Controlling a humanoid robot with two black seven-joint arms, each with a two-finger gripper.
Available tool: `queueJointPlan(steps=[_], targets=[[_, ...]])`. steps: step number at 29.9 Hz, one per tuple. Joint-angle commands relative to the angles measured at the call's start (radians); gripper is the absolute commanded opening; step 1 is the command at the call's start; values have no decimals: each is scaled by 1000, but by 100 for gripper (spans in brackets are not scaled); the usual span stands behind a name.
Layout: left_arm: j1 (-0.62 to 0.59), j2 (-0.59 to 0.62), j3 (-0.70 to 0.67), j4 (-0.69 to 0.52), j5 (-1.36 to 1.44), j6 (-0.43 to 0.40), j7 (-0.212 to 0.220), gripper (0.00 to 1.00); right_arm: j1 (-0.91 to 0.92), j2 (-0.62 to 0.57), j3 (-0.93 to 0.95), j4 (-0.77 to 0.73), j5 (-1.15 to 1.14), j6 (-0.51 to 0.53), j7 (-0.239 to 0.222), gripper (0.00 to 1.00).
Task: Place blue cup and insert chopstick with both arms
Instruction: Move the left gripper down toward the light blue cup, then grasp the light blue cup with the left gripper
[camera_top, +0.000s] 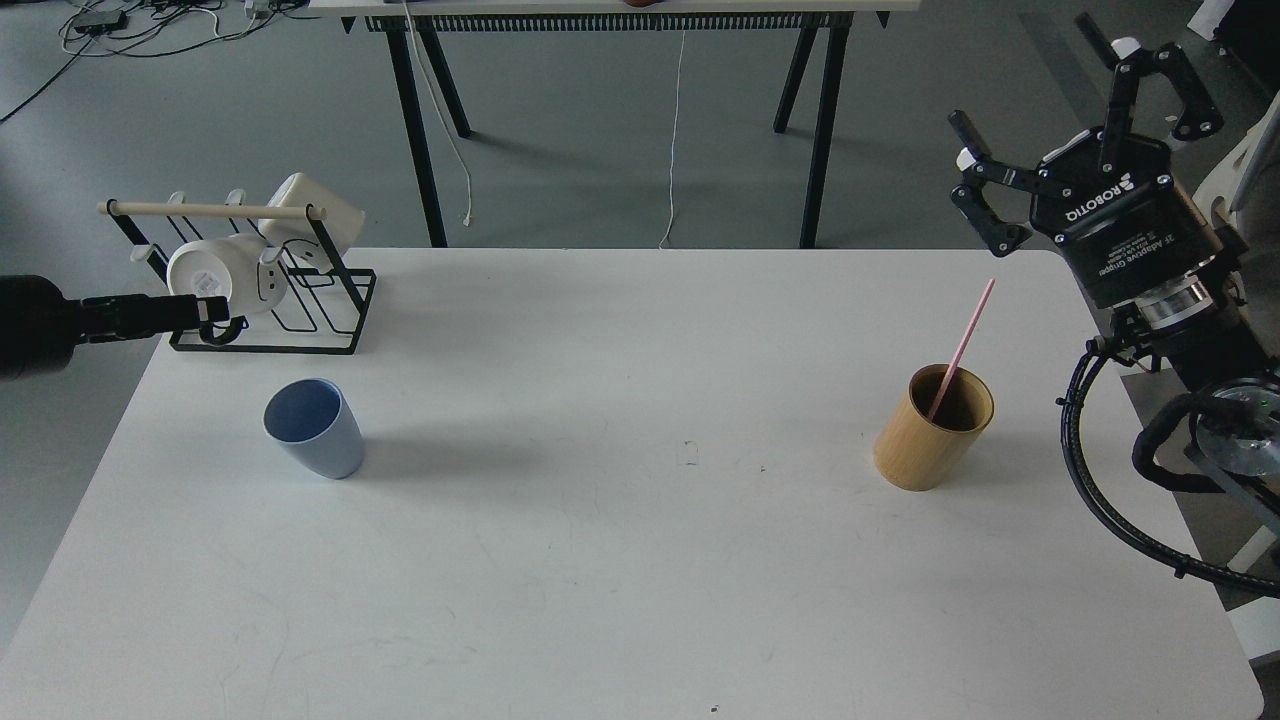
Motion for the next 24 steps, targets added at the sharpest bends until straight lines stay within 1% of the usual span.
queueJointPlan(steps=[1, 6, 10, 16, 19, 24], targets=[[1, -18, 18, 40, 58, 0, 0, 99, -3, 2, 0, 0, 0, 0, 0, 94], [10, -79, 20, 57, 64, 0, 0, 99, -12, 2, 1, 0, 0, 0, 0, 94], [10, -156, 21, 101, 64, 0, 0, 99, -23, 0, 3, -1, 0, 0, 0, 94], [15, -205, 21, 135, 64, 0, 0, 99, -46, 0, 21, -1, 0, 0, 0, 94], [13, -228, 44, 147, 67, 0, 0, 99, -46, 0, 21, -3, 0, 0, 0, 94], [15, -268, 56, 196, 65, 0, 0, 99, -47, 0, 23, -3, 0, 0, 0, 94]])
